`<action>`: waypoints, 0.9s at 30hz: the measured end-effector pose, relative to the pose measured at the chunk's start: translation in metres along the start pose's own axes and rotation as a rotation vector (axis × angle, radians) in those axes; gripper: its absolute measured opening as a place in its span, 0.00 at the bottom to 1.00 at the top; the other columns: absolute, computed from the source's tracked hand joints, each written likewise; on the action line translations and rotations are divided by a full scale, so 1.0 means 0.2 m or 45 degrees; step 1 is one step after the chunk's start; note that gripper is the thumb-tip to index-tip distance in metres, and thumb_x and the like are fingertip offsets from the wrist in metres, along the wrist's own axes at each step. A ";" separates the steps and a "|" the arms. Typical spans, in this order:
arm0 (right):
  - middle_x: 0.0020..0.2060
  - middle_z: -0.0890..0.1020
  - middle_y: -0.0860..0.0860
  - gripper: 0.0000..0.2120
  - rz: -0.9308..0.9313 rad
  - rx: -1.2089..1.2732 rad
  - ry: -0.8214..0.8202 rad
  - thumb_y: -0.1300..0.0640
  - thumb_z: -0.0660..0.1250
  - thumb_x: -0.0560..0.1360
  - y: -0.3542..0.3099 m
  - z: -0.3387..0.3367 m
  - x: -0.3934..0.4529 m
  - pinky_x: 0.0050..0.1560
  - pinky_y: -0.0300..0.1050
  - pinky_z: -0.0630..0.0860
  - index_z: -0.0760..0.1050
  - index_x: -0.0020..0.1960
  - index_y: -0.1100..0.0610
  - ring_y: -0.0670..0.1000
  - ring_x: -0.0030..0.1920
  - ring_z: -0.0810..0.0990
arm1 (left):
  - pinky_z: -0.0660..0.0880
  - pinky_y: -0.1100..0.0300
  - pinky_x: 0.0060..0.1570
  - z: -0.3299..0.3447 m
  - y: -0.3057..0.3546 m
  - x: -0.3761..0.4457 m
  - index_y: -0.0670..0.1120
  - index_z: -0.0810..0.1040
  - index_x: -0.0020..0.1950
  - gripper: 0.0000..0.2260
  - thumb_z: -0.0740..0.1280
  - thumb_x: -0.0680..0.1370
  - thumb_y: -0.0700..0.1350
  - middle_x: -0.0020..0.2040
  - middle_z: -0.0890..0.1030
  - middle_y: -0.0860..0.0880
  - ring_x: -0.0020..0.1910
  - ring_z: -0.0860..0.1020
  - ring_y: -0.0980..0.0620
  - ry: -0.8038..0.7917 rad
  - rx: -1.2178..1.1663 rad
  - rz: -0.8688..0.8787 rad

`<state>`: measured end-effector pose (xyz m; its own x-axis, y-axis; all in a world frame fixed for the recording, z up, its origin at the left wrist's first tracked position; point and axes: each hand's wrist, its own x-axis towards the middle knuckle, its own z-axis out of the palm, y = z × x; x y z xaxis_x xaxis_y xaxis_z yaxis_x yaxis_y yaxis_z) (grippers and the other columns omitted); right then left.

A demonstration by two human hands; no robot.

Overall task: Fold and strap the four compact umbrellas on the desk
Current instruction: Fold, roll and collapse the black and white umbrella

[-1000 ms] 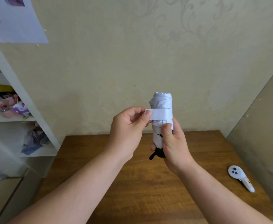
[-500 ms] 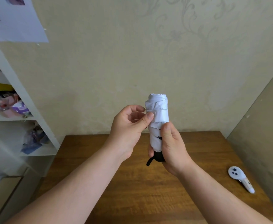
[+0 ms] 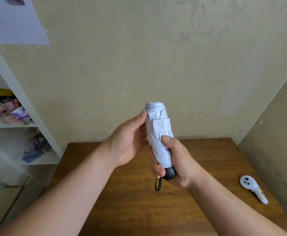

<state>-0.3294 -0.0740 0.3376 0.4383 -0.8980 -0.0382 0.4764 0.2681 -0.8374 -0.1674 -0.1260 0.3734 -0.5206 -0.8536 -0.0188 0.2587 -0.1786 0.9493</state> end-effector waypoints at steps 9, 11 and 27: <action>0.41 0.78 0.60 0.29 0.126 -0.142 0.087 0.34 0.64 0.78 -0.01 -0.02 0.00 0.41 0.52 0.76 0.78 0.65 0.56 0.59 0.37 0.77 | 0.80 0.52 0.52 -0.02 0.01 0.03 0.45 0.81 0.63 0.26 0.81 0.70 0.56 0.52 0.86 0.44 0.51 0.84 0.46 0.202 0.031 0.169; 0.38 0.77 0.59 0.28 0.126 -0.215 0.190 0.33 0.59 0.81 0.00 -0.01 0.01 0.34 0.48 0.72 0.78 0.64 0.56 0.57 0.32 0.74 | 0.79 0.50 0.54 -0.01 0.01 0.04 0.43 0.77 0.65 0.26 0.78 0.72 0.53 0.53 0.86 0.45 0.52 0.85 0.47 0.307 0.071 0.157; 0.32 0.72 0.56 0.18 -0.096 -0.519 0.646 0.39 0.60 0.84 0.05 -0.05 0.00 0.27 0.46 0.67 0.73 0.52 0.54 0.56 0.27 0.71 | 0.76 0.57 0.48 0.01 -0.03 0.08 0.48 0.84 0.48 0.07 0.72 0.80 0.50 0.45 0.86 0.51 0.44 0.82 0.52 0.628 0.546 0.247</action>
<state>-0.3325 -0.0744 0.3243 -0.0467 -0.9890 -0.1405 0.1205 0.1341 -0.9836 -0.1778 -0.1377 0.3682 -0.0391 -0.9920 0.1202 -0.0888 0.1233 0.9884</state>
